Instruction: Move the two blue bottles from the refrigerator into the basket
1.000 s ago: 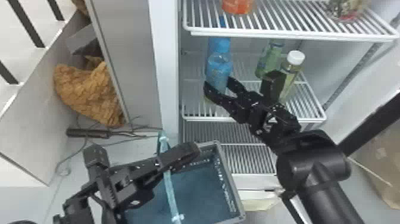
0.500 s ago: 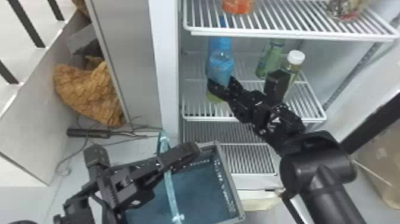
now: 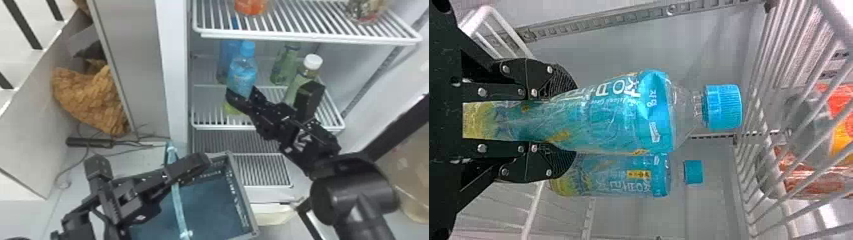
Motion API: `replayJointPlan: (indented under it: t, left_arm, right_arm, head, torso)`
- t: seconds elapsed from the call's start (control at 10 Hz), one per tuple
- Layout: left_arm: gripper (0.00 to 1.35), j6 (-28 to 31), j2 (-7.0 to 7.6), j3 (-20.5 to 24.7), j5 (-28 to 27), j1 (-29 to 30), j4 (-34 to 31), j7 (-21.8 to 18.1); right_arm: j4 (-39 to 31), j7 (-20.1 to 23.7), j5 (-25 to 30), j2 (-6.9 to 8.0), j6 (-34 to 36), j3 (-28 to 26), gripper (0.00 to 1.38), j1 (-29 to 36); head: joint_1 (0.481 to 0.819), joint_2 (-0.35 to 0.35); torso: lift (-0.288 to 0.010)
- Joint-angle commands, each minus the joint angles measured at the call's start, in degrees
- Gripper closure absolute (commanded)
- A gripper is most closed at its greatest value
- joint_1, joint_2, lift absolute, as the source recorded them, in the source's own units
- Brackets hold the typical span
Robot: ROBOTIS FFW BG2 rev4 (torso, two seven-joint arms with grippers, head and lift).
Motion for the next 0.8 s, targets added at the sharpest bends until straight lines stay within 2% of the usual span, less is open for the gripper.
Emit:
replayJointPlan:
  t: [0.0,0.7]
  left_arm:
    - [1.2,0.01,0.0,0.0,0.0,0.0,0.0,0.0]
    - [1.2,0.01,0.0,0.0,-0.23,0.0,0.0,0.0]
  right_arm:
    - [-3.11,0.33,-0.42,-0.36,0.79,-0.79,1.28,2.41]
    - [-22.23,3.67,-5.56,-1.59,9.93,-4.91,1.28,19.15]
  head:
    - [0.695,-0.113]
    - [0.695,-0.122]
  torso:
    - [-0.22]
    - [-0.22]
